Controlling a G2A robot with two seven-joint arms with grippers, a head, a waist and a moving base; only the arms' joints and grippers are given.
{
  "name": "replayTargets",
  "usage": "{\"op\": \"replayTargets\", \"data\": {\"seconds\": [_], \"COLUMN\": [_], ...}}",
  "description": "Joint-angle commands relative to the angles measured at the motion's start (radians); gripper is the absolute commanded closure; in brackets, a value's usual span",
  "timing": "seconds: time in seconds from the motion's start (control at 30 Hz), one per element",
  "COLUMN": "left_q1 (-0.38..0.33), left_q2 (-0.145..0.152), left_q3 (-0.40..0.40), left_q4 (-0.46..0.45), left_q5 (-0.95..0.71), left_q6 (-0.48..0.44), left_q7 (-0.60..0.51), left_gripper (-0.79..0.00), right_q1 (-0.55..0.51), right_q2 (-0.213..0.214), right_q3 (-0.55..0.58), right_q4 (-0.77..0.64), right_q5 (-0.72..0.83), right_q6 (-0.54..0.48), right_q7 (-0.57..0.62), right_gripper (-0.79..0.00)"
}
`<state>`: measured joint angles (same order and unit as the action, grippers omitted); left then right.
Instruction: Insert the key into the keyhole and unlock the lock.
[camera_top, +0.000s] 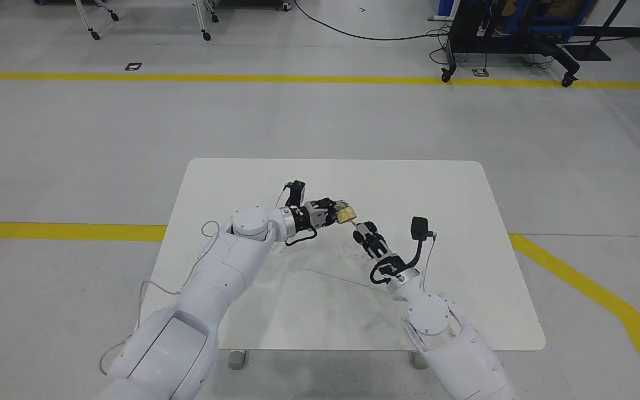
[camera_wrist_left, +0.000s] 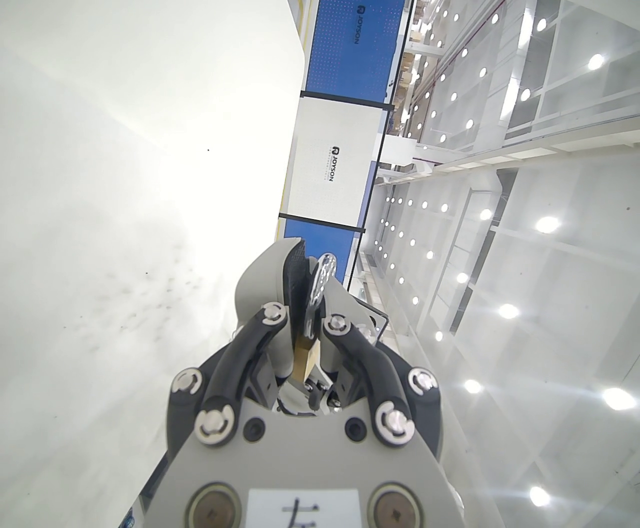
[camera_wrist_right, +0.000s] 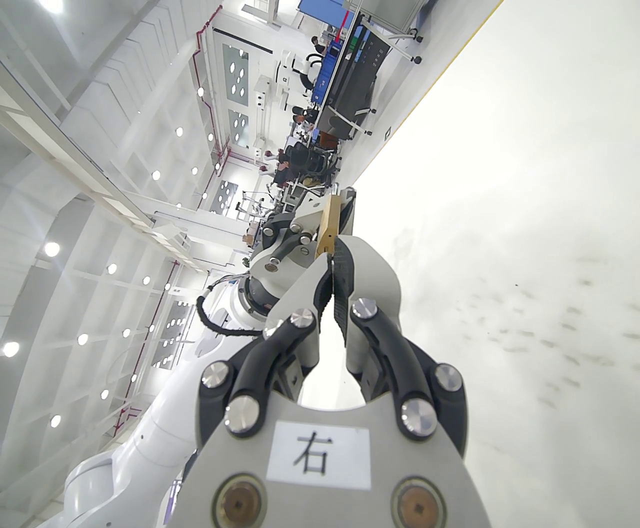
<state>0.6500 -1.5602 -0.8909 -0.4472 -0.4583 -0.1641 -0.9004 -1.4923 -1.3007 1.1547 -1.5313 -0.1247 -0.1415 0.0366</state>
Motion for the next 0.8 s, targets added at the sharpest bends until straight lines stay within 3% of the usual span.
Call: {"op": "replayTargets", "data": {"seconds": [0.0,0.37,0.77], "left_q1": [0.001,0.013,0.029], "left_q2": [0.000,0.000,0.006], "left_q3": [-0.001,-0.028,-0.049], "left_q4": [-0.002,-0.007,-0.034], "left_q5": [0.006,-0.016,0.002], "left_q6": [-0.001,0.015,-0.015], "left_q7": [0.005,0.025,0.057], "left_gripper": [0.000,0.000,0.000], "right_q1": [-0.001,-0.009,-0.004], "right_q2": [-0.001,-0.013,-0.024], "right_q3": [-0.002,-0.037,-0.023], "right_q4": [-0.003,-0.015,-0.019], "right_q5": [-0.018,-0.126,-0.030], "right_q6": [0.000,0.023,0.059], "right_q7": [-0.014,-0.124,-0.100], "right_gripper": [0.000,0.000,0.000]}}
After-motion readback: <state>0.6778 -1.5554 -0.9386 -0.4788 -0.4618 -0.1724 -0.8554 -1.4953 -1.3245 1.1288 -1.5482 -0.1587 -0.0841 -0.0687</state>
